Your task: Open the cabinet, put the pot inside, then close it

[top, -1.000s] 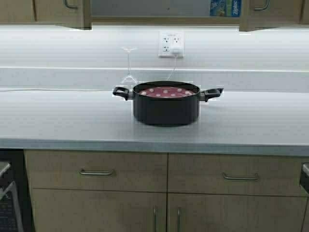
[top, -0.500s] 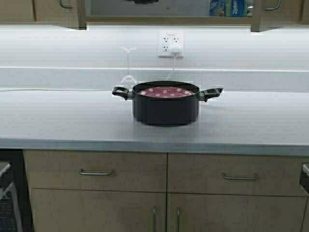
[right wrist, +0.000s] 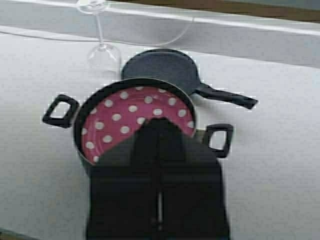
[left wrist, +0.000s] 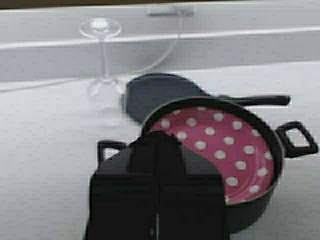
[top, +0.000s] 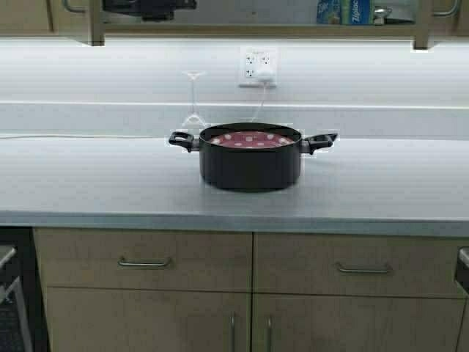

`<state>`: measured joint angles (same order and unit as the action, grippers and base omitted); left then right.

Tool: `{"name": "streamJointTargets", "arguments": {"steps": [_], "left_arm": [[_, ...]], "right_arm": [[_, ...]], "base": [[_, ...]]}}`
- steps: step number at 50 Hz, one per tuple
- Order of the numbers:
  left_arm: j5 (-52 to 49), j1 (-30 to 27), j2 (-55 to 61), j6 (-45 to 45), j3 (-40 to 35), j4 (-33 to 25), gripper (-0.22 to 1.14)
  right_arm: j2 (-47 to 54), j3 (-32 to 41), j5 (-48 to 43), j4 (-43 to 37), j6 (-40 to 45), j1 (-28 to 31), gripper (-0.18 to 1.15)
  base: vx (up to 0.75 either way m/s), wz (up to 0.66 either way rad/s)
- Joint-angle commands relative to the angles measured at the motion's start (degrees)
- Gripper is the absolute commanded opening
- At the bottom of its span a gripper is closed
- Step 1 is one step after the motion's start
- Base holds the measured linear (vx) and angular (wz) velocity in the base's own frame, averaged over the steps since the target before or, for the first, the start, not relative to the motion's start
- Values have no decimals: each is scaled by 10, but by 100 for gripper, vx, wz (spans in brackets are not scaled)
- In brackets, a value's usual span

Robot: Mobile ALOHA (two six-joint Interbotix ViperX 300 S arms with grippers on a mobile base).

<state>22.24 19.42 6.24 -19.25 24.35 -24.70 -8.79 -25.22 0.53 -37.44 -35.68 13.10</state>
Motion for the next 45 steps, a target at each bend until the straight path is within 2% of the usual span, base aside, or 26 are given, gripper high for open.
{"name": "streamJointTargets", "arguments": {"steps": [1, 10, 14, 18, 29, 34, 39, 43, 45], "left_arm": [[10, -12, -55, -2, 25, 4, 3], [11, -4, -94, 5, 53, 7, 3], [11, 4, -109, 13, 69, 8, 4], [12, 11, -120, 25, 84, 8, 4], [42, 38, -134, 39, 119, 9, 8], [85, 55, -134, 50, 154, 12, 29], [131, 69, -129, 106, 197, 14, 65], [174, 69, -120, 188, 229, 19, 94], [200, 69, -113, 236, 245, 26, 104]], "right_arm": [[-47, -18, -2, 5, 3, -28, 8], [-79, -39, 0, 4, 15, -20, 9], [-91, -59, -1, 4, 29, -14, 17], [-96, -76, 0, 4, 46, -3, 32], [-105, -122, -3, 1, 91, 26, 85], [-107, -156, -20, -6, 133, 43, 99], [-106, -198, -77, -5, 173, 62, 99], [-103, -234, -141, -4, 202, 83, 99], [-100, -251, -175, -3, 218, 94, 99]], "base": [[0, 0], [0, 0], [0, 0], [0, 0], [0, 0], [0, 0], [0, 0], [0, 0], [0, 0]]}}
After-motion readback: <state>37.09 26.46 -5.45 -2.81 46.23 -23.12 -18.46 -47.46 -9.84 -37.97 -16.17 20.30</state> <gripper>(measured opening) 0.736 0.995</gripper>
